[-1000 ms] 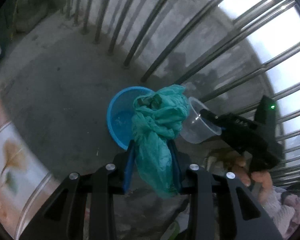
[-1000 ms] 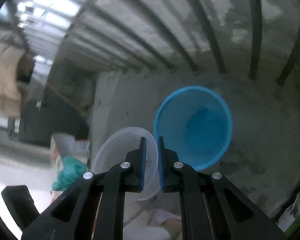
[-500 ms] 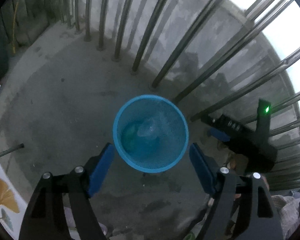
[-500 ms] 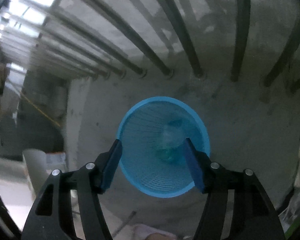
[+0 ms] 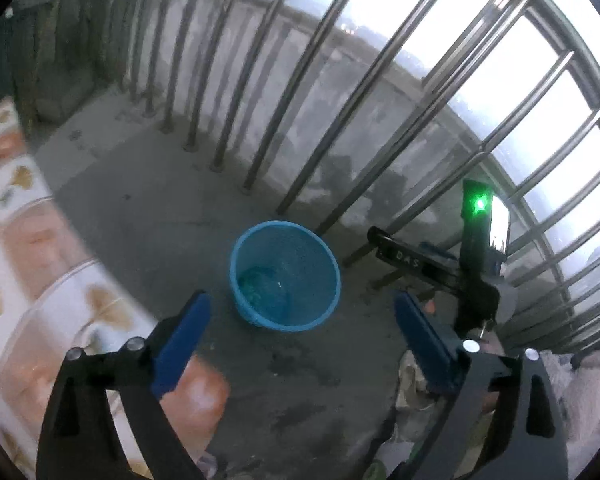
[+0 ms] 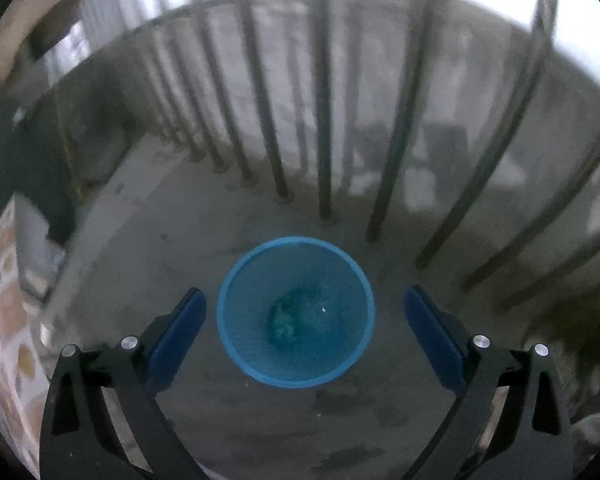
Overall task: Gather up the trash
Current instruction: 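Move both tools back to the table toward the white tissues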
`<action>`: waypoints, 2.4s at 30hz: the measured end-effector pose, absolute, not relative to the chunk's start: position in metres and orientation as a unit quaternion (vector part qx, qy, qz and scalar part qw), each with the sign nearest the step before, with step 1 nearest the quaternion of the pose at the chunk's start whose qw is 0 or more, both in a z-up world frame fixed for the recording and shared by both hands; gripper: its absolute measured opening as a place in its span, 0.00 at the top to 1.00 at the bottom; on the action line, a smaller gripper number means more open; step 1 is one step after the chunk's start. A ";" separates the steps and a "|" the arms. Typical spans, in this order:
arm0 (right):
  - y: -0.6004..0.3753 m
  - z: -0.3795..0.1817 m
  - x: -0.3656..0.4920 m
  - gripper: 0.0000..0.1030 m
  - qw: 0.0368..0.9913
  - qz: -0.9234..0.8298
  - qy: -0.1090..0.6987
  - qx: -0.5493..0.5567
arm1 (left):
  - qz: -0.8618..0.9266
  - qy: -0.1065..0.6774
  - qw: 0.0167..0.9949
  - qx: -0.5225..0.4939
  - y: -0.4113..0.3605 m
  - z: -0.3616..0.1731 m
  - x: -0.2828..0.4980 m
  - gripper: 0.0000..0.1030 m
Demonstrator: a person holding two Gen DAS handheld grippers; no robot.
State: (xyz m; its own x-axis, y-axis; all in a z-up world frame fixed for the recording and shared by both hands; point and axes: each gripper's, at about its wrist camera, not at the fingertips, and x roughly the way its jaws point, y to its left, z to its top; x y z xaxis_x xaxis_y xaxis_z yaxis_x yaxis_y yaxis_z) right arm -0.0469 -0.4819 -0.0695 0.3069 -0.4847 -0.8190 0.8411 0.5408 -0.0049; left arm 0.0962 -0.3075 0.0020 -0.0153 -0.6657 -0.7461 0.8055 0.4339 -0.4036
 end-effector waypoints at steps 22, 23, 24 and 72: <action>-0.188 -0.031 0.088 0.08 0.908 -0.023 0.419 0.003 | -0.293 0.387 0.872 -0.063 0.039 0.044 0.103 0.05; -0.182 -0.036 0.095 0.08 0.903 -0.018 0.428 -0.001 | -0.287 0.385 0.874 -0.074 0.049 0.046 0.107 0.05; -0.171 -0.040 0.100 0.08 0.899 -0.015 0.438 -0.006 | -0.282 0.381 0.877 -0.082 0.059 0.047 0.109 0.05; -0.160 0.004 0.180 0.35 0.895 0.058 0.423 0.127 | -0.232 0.445 0.865 -0.006 0.122 0.017 0.274 0.94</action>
State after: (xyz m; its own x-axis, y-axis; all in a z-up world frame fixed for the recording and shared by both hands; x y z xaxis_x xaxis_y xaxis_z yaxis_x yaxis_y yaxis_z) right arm 0.1802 -0.1599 0.0043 0.6345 0.2121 -0.7432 0.0030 0.9609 0.2768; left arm 0.2739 0.1221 0.0170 0.4976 -0.4059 -0.7666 0.3955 0.8927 -0.2160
